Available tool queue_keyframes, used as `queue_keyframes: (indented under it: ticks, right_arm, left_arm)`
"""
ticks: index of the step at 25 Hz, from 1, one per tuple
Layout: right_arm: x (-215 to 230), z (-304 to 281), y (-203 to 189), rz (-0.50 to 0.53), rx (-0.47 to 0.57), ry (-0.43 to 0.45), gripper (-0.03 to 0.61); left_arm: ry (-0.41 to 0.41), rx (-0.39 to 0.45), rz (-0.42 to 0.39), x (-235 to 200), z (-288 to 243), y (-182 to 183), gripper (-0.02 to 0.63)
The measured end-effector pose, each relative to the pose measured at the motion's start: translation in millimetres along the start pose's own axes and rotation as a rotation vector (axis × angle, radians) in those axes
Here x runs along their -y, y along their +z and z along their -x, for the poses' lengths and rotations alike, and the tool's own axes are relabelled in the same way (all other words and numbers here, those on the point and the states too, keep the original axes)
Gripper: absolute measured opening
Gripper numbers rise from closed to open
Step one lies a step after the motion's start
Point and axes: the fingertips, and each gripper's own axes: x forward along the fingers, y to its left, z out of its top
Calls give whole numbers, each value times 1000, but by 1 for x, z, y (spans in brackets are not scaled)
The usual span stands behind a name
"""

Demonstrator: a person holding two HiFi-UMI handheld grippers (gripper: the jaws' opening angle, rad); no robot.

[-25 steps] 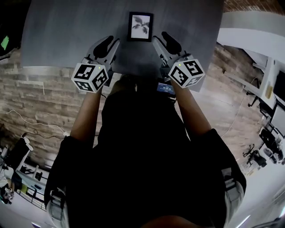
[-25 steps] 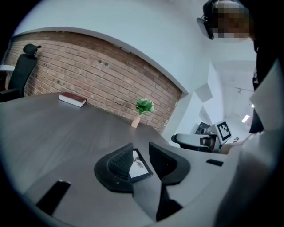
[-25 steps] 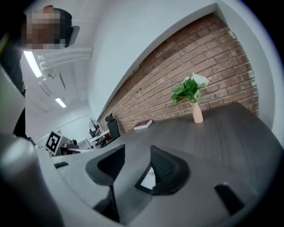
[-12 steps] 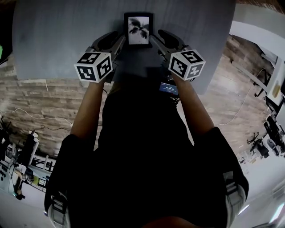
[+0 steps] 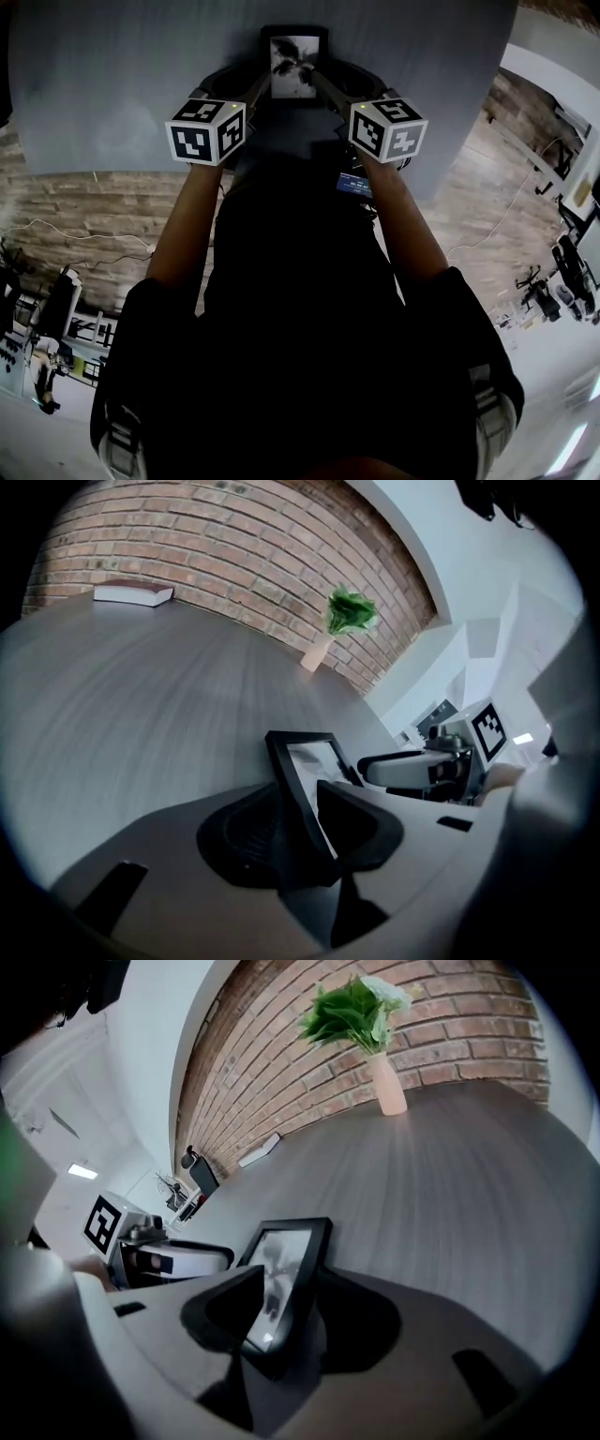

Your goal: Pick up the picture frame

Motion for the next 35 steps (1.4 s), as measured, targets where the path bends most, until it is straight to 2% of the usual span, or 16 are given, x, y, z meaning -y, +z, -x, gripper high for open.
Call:
queue_keyframes:
  ticks: [6, 13, 19, 24, 30, 35]
  right_arm:
    - [-1, -7, -6, -28, -44, 12, 167]
    - [2, -11, -14, -8, -94, 0, 153]
    - [7, -13, -15, 15, -94, -44, 103]
    - [6, -12, -15, 15, -94, -53, 101]
    - [-15, 5, 1, 59, -16, -48, 95]
    - [-43, 36, 25, 122, 76, -71, 95]
  left_arm:
    - [-18, -28, 4, 5, -10, -5, 121]
    - [-4, -55, 2, 5, -17, -9, 123]
    - [27, -52, -4, 2, -18, -10, 104]
    - [35, -46, 16, 1, -18, -10, 94]
    - [55, 65, 16, 10, 9, 11, 92]
    - [46, 173, -35, 32, 46, 30, 91]
